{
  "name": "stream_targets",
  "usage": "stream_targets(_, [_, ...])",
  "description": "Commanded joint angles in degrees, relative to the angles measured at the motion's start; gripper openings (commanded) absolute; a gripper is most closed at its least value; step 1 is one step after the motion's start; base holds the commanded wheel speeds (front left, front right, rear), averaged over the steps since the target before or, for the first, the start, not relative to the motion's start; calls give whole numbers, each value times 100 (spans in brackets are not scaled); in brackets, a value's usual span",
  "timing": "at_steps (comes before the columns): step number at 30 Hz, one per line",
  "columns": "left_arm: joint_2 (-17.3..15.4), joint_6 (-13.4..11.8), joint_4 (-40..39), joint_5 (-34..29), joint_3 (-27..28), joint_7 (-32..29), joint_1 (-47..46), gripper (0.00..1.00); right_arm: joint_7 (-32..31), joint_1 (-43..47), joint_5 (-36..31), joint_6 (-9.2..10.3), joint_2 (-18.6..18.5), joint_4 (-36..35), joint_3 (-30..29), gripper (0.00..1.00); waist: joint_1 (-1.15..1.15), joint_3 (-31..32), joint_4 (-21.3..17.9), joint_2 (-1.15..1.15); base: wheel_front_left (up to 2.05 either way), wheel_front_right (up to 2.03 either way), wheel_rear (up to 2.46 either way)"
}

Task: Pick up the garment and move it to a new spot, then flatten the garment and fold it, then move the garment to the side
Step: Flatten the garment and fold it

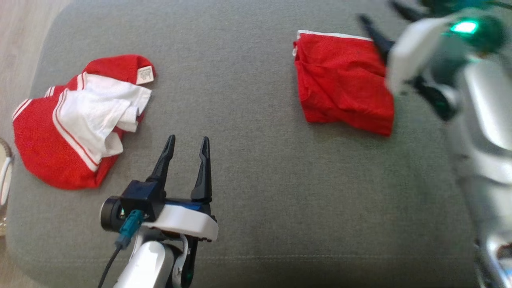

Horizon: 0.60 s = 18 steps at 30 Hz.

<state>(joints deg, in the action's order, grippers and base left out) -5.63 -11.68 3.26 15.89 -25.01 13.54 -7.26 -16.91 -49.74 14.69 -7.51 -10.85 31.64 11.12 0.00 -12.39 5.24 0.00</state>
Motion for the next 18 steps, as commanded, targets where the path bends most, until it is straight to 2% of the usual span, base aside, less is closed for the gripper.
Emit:
stream_targets(1, [-70, -42, -221, 22, 206, 42, -71, 100, 53, 150, -88, 2, -41, -246, -43, 100, 0, 21, -45, 0, 0, 0, 0])
stream_targets(7, [-74, -99, -292, 15, 205, 58, -32, 100, 151, 852, -198, 2, -62, -678, -229, 100, 0, -18, -84, 0, 0, 0, 0])
stream_targets(8, [-68, -95, -298, 15, 191, 60, -45, 100, 230, 907, -264, 2, -49, -700, -179, 47, 0, -39, -65, 0, 0, 0, 0])
stream_targets(9, [-61, -88, -303, 14, 172, 62, -62, 100, 330, 939, -342, 2, -23, -688, -151, 6, 0, -61, -38, 0, 0, 0, 0])
stream_targets(10, [-52, -76, -306, 16, 150, 63, -82, 100, 437, 951, -465, 2, -6, -643, -106, 0, 0, -85, -3, 0, 0, 0, 0])
stream_targets(13, [-23, -36, -287, 26, 76, 67, -136, 100, 748, 899, -927, 2, 45, -309, 69, 0, 0, -145, 132, 0, 0, 0, 0])
stream_targets(18, [29, -7, -234, 57, -29, 68, -206, 100, 1084, 727, -1541, 2, 83, 641, 184, 0, 0, -196, 450, 0, 0, 0, 0])
